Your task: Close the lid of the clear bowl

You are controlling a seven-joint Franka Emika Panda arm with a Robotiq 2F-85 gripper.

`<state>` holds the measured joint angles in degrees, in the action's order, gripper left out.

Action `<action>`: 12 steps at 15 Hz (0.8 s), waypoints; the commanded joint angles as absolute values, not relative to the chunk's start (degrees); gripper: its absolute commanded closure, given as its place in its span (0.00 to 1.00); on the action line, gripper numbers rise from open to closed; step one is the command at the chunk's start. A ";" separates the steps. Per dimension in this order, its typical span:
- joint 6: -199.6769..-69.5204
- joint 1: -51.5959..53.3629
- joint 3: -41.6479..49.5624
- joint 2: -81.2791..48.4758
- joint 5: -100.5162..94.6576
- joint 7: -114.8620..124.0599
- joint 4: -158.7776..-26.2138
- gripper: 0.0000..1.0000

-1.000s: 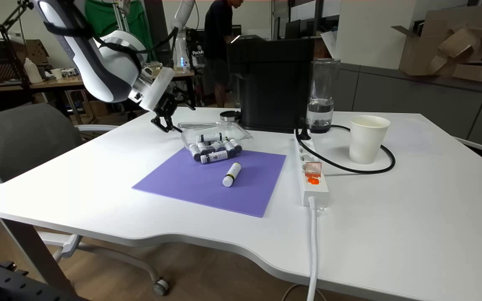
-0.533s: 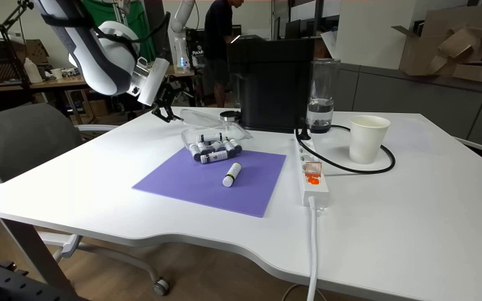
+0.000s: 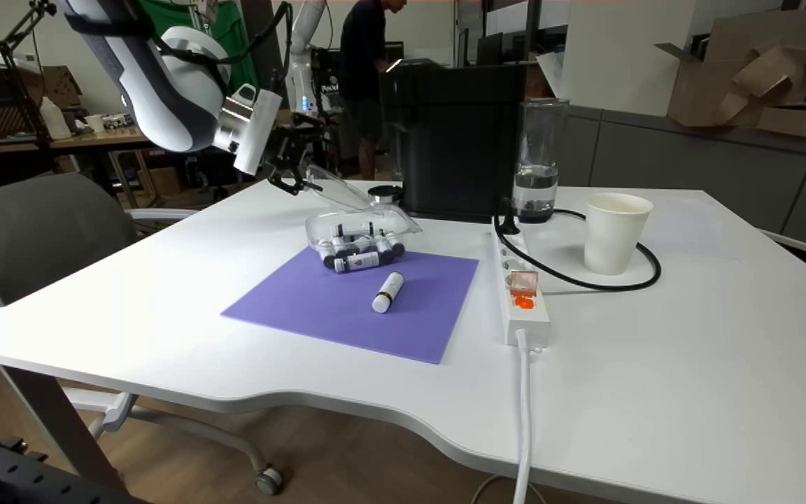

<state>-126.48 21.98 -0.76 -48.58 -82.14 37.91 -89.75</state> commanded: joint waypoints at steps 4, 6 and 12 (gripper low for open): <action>-117.71 21.06 -4.31 -44.10 -78.06 51.82 -92.87 0.00; -115.49 21.44 -4.43 -43.10 -77.28 56.57 -93.30 0.00; -111.02 20.70 -5.19 -38.94 -73.78 65.69 -96.63 0.00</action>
